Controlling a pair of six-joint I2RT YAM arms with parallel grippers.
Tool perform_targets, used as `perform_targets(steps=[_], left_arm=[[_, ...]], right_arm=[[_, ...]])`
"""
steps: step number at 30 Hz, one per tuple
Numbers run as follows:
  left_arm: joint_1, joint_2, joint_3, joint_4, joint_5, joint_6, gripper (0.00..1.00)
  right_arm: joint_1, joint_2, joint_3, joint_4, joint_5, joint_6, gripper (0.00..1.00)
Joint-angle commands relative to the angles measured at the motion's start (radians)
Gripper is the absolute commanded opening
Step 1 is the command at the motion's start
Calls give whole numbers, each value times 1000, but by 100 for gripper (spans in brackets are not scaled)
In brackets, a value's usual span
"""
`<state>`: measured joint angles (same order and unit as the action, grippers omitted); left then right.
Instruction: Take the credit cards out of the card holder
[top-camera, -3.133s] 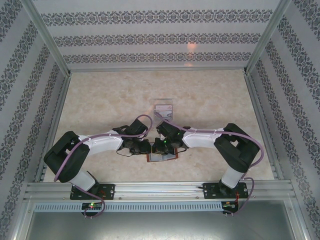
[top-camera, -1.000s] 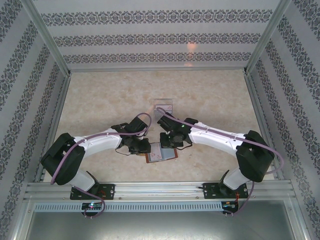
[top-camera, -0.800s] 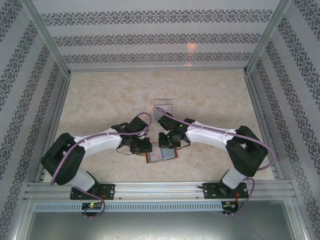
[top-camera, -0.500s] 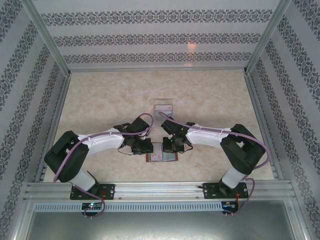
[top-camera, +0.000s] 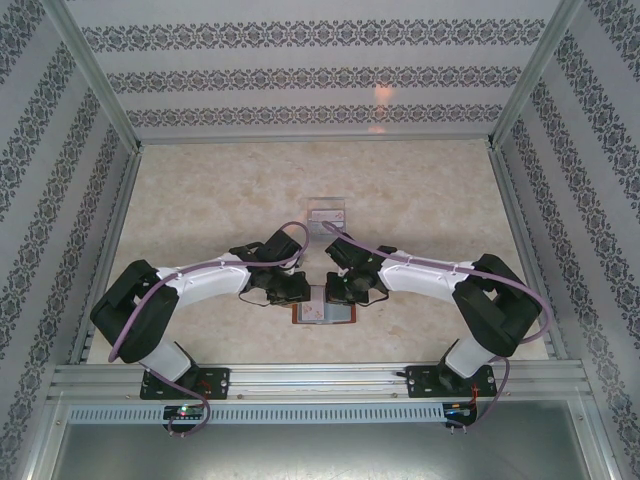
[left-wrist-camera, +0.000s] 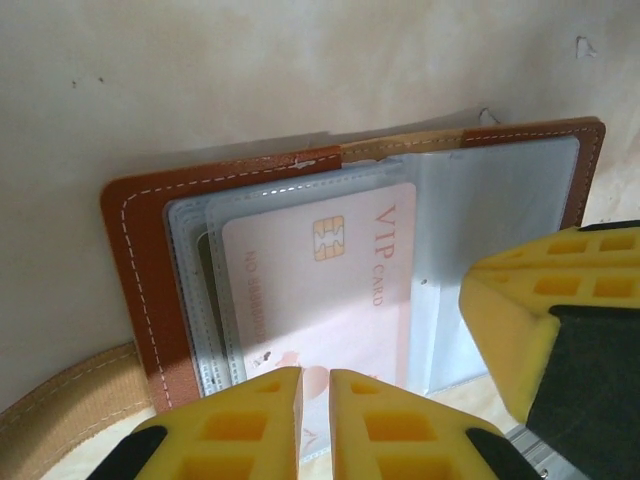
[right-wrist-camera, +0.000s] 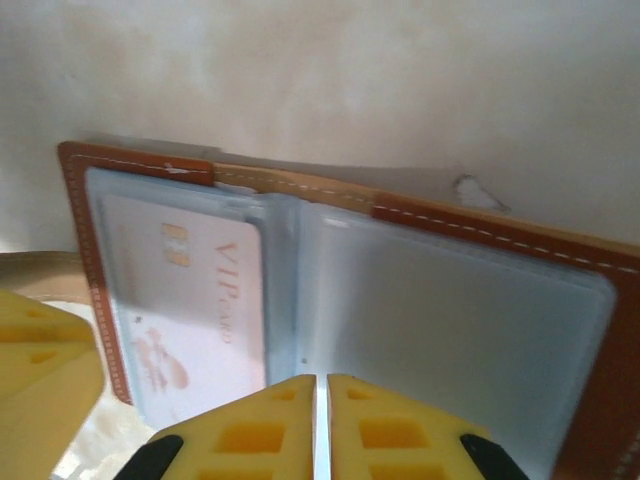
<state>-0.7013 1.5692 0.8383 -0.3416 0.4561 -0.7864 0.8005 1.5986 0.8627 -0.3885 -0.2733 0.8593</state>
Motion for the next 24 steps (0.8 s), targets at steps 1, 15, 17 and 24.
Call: perform_targets(steps=[1,15,17,24], left_arm=[[-12,28,18,14,8,10,15],[-13,78,7,1,-6,33,14],[-13,77,4,-2,-8,35,14],[-12,77,7,-28,-22,46,14]], right_arm=[[0,-4,13,69,-68,33,13],[0,59,-21,146,-93,64,13],[-1,58,-22,132,-79,59,14],[-1,54,-22,96,-50,46,23]])
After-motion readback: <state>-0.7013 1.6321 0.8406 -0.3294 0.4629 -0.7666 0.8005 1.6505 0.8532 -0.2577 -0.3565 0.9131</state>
